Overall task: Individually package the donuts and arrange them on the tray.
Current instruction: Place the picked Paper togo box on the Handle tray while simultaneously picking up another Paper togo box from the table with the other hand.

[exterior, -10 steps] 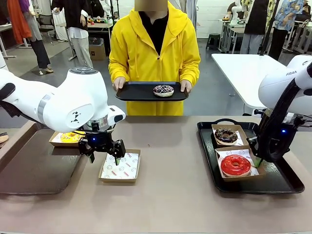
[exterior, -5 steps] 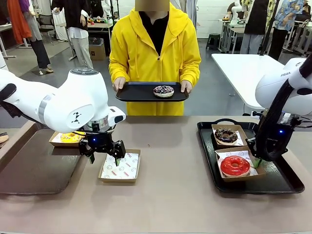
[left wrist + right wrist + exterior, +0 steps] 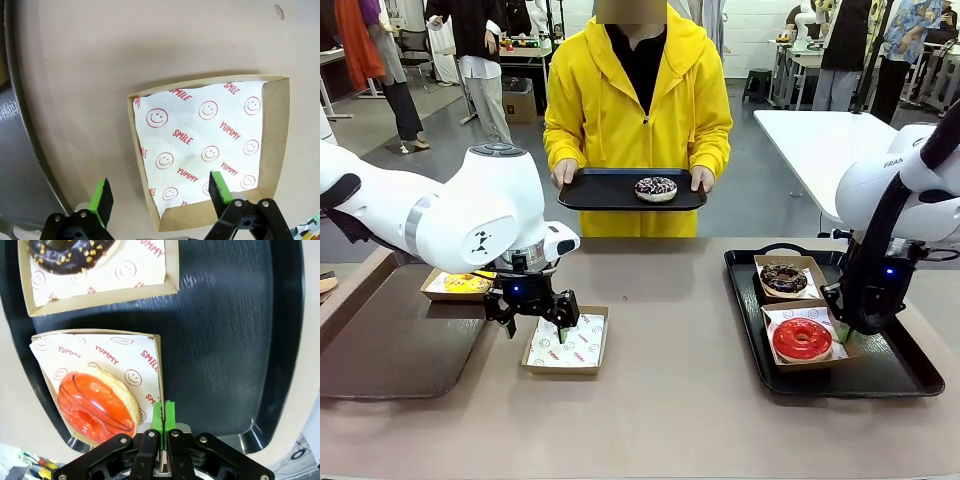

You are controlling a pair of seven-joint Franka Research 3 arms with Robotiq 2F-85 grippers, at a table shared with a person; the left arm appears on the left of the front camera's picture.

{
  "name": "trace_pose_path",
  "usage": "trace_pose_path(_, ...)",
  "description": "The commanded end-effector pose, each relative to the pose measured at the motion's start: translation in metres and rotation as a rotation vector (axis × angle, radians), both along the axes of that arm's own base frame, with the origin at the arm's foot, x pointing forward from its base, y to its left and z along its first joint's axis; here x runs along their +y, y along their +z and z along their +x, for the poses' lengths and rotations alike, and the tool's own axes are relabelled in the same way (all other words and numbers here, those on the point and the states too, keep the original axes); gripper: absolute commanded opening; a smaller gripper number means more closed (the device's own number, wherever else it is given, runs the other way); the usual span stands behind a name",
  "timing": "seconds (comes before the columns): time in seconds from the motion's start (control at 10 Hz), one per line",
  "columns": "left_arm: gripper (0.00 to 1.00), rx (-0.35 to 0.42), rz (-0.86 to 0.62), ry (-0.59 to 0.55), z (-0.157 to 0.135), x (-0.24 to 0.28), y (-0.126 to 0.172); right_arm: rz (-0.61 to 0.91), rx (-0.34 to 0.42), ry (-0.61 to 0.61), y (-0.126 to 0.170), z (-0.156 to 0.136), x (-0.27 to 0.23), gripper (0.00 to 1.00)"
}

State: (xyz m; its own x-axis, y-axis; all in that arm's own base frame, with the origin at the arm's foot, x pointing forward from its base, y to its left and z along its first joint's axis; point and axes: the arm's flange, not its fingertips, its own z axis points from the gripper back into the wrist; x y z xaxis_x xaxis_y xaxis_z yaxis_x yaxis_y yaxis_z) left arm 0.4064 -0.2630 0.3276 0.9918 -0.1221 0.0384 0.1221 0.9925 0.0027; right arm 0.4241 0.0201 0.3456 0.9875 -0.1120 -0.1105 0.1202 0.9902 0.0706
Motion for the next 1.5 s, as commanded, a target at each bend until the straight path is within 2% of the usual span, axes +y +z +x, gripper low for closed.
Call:
trace_pose_path(0.0, 1.0, 0.008, 0.011, 0.008, 0.0045, -0.004, -0.0004, -0.067, -0.02, -0.027, -0.0026, 0.007, 0.0032, 0.01)
trace_pose_path(0.4, 1.0, 0.004, 0.006, 0.014, 0.0059, -0.004, -0.0013, -0.069, -0.02, -0.016, -0.0025, 0.0065, 0.0053, 0.01)
trace_pose_path(0.5, 0.97, 0.008, -0.002, 0.014, 0.0059, -0.0035, -0.0012, -0.065, -0.016, -0.011, -0.0025, 0.0062, 0.0053, 0.07)
trace_pose_path(0.6, 0.41, 0.016, -0.012, 0.017, 0.0075, -0.0026, -0.0017, -0.065, -0.014, 0.0, -0.0027, 0.0058, 0.0059, 0.6)
trace_pose_path(0.7, 0.38, 0.017, -0.018, 0.024, 0.0089, -0.0017, -0.0027, -0.065, -0.013, 0.0, -0.0027, 0.0055, 0.0063, 0.65)
trace_pose_path(0.8, 0.0, 0.016, -0.02, 0.025, 0.0094, -0.0021, -0.0033, -0.062, -0.012, 0.001, -0.0025, 0.0045, 0.0069, 1.0)
trace_pose_path(1.0, 0.0, 0.024, -0.022, 0.027, 0.0102, -0.0022, -0.0042, -0.062, -0.014, 0.005, -0.0015, 0.0024, 0.0083, 1.0)
trace_pose_path(1.1, 0.21, 0.028, -0.023, 0.028, 0.0107, -0.0021, -0.0048, -0.058, -0.015, 0.006, -0.0017, 0.0021, 0.0092, 0.83)
trace_pose_path(1.3, 0.0, 0.033, -0.025, 0.03, 0.0111, -0.0021, -0.0056, -0.053, -0.015, 0.008, -0.0019, 0.0009, 0.0098, 1.0)
trace_pose_path(1.4, 0.0, 0.034, -0.025, 0.031, 0.0112, -0.0021, -0.0054, -0.05, -0.019, 0.007, -0.0011, 0.0, 0.0097, 1.0)
